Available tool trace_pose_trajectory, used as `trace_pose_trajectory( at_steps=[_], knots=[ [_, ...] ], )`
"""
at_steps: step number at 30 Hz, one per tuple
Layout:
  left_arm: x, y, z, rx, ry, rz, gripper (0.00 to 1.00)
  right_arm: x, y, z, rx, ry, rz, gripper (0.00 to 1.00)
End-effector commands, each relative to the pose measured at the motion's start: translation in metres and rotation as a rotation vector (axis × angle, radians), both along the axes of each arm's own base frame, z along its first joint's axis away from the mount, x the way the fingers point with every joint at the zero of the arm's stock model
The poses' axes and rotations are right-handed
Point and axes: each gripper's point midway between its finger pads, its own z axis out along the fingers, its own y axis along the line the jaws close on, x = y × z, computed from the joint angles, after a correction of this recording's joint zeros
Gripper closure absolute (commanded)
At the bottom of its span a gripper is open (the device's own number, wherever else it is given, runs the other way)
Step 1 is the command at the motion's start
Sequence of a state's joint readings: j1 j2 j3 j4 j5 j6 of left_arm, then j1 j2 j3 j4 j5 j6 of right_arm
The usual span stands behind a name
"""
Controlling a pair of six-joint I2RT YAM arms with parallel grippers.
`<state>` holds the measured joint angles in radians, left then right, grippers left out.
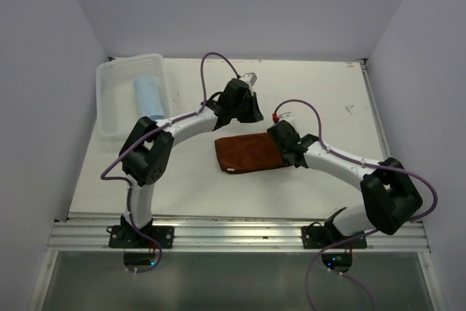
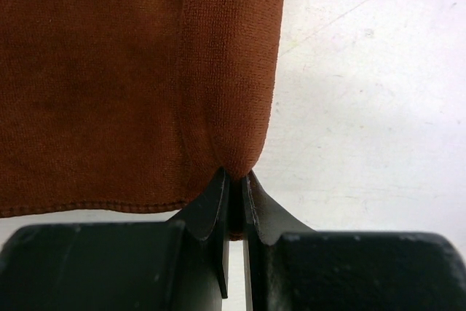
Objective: Roll the towels
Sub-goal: Roll the towel
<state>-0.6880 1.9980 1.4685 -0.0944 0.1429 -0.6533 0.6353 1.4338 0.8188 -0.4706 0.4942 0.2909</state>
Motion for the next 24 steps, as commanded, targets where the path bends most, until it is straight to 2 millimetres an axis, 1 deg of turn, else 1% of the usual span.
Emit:
trace_pose_trajectory(
  at_steps=[1,2,3,4,5,6,7,8,9,13,15,19,21,24],
  knots=[
    [0.020,0.001,0.024,-0.076,-0.021,0.023,0.88,0.010,-0.006,0.016,-0.104,-0.057,0.013,1.00],
    [0.022,0.005,0.024,-0.074,-0.021,0.030,0.88,0.010,-0.005,0.015,-0.137,-0.061,0.026,1.00],
    [0.023,0.007,0.029,-0.076,-0.028,0.030,0.88,0.009,-0.003,0.017,-0.166,-0.066,0.038,1.00],
    [0.025,0.008,0.031,-0.077,-0.034,0.032,0.88,0.010,-0.003,0.016,-0.175,-0.058,0.042,1.00],
    [0.027,0.012,0.032,-0.075,-0.034,0.038,0.88,0.009,-0.004,0.013,-0.221,-0.052,0.051,1.00],
    [0.029,0.014,0.033,-0.074,-0.035,0.042,0.88,0.011,-0.002,0.014,-0.234,-0.053,0.052,1.00],
    [0.030,0.015,0.037,-0.076,-0.044,0.043,0.88,0.010,-0.003,0.013,-0.256,-0.046,0.059,1.00],
    [0.029,0.015,0.037,-0.074,-0.042,0.041,0.88,0.010,-0.002,0.012,-0.278,-0.043,0.070,1.00],
    [0.030,0.016,0.041,-0.075,-0.051,0.039,0.88,0.011,-0.006,0.011,-0.314,-0.037,0.062,1.00],
    [0.030,0.018,0.044,-0.067,-0.056,0.038,0.88,0.012,-0.010,0.010,-0.353,-0.037,0.060,1.00],
    [0.030,0.017,0.048,-0.070,-0.065,0.033,0.88,0.013,-0.012,0.011,-0.372,-0.043,0.064,1.00],
    [0.032,0.014,0.057,-0.076,-0.077,0.022,0.88,0.011,-0.009,0.011,-0.430,-0.052,0.102,1.00],
    [0.035,0.013,0.063,-0.076,-0.089,0.017,0.88,0.008,-0.003,0.007,-0.473,-0.042,0.145,1.00],
    [0.036,0.009,0.070,-0.084,-0.100,0.003,0.88,0.005,0.000,0.000,-0.553,-0.019,0.190,1.00]
  ],
)
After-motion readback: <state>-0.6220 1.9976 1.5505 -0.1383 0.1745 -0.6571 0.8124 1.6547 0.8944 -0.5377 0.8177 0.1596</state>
